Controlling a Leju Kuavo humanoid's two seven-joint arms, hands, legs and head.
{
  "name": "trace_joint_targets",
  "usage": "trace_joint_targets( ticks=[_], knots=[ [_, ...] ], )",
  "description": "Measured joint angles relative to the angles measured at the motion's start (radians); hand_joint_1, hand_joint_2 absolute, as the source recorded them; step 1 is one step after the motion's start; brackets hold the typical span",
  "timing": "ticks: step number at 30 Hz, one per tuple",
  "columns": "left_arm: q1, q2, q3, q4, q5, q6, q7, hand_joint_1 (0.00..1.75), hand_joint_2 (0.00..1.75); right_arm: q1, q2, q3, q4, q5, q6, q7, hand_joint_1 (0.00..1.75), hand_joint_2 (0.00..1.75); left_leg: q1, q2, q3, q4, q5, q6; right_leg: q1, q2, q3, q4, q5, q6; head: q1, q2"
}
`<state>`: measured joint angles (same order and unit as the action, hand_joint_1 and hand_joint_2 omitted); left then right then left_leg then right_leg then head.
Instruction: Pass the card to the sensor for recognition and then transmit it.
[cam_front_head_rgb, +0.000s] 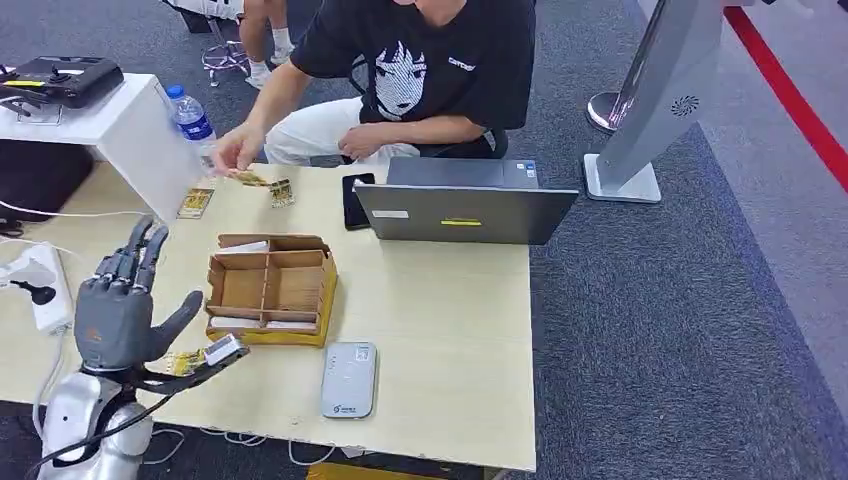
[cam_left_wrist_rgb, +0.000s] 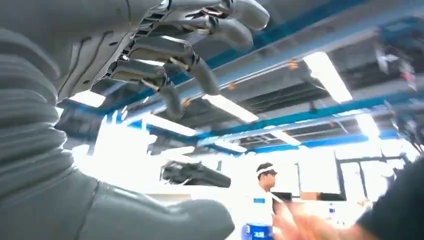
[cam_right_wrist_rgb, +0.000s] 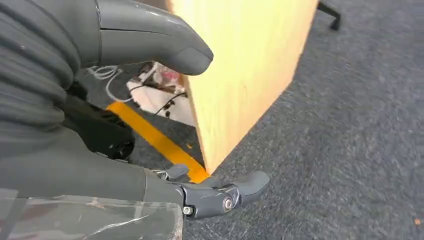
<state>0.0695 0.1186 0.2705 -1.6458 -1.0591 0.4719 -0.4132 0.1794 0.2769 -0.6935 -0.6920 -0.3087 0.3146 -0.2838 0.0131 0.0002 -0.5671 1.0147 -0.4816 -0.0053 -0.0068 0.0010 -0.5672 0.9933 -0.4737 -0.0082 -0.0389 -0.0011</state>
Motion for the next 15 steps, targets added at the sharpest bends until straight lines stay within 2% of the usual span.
trace_joint_targets(
  ticks=[3,4,6,8,9,10,11,12,15],
  knots=[
    [0.045,-0.086,0.078,-0.106,0.228,-0.054,-0.077,0.00,1.75,0.009,-0.002,0.055,-0.029,-0.116,-0.065,0.019,0.00,1.75,0.000,0.001,0.000,0.000,-0.001,0.000,0.000,0.001,0.000,0.000,0.000,0.000,0.000,0.000],
    [0.059,-0.122,0.107,-0.137,0.320,-0.085,-0.111,0.00,1.75,0.025,-0.002,0.086,-0.050,-0.161,-0.087,0.027,0.00,1.75,0.000,0.000,0.000,0.000,-0.001,0.001,0.000,0.000,0.001,0.000,0.000,0.000,0.001,0.000],
    [0.083,-0.181,0.183,-0.197,0.437,-0.142,-0.163,0.00,1.75,0.059,0.000,0.146,-0.089,-0.223,-0.119,0.041,0.00,1.75,0.000,0.000,-0.001,0.000,-0.001,0.001,0.000,0.000,0.000,0.000,-0.001,0.000,0.000,0.000],
    [0.091,-0.240,0.265,-0.236,0.571,-0.217,-0.183,0.00,1.75,0.082,0.005,0.196,-0.120,-0.266,-0.130,0.054,0.00,1.75,0.000,0.000,-0.001,0.000,-0.002,0.001,0.000,0.000,0.000,0.000,-0.001,0.000,0.000,0.000],
    [0.090,-0.267,0.308,-0.248,0.640,-0.258,-0.189,0.05,1.75,0.090,0.006,0.212,-0.131,-0.285,-0.128,0.060,0.00,1.75,0.000,0.000,-0.001,0.000,-0.002,0.001,0.000,0.000,0.000,0.000,-0.001,0.000,-0.001,0.000],
    [0.089,-0.296,0.364,-0.257,0.712,-0.303,-0.192,0.96,1.75,0.096,0.006,0.228,-0.143,-0.307,-0.124,0.067,0.00,1.75,0.000,0.001,-0.001,-0.001,-0.002,0.000,0.000,0.001,0.000,0.000,-0.002,0.000,-0.001,0.000],
    [0.087,-0.324,0.424,-0.259,0.755,-0.340,-0.199,1.64,1.75,0.102,0.006,0.240,-0.153,-0.322,-0.119,0.071,0.54,1.75,0.000,0.001,-0.001,-0.001,-0.002,0.000,0.000,0.001,0.000,0.000,-0.002,0.000,-0.001,0.000],
    [0.084,-0.343,0.468,-0.259,0.782,-0.368,-0.201,1.75,1.75,0.110,0.006,0.250,-0.163,-0.334,-0.115,0.073,1.75,1.75,0.000,0.001,-0.001,-0.001,-0.002,0.000,0.000,0.000,0.000,0.000,-0.002,0.000,0.000,0.000],
    [0.079,-0.390,0.612,-0.251,0.858,-0.428,-0.165,1.75,1.75,0.128,0.007,0.284,-0.188,-0.361,-0.112,0.079,1.75,1.75,0.000,0.000,0.000,-0.001,-0.002,0.000,0.000,0.000,0.000,0.000,-0.002,0.000,-0.001,0.000]
  ],
)
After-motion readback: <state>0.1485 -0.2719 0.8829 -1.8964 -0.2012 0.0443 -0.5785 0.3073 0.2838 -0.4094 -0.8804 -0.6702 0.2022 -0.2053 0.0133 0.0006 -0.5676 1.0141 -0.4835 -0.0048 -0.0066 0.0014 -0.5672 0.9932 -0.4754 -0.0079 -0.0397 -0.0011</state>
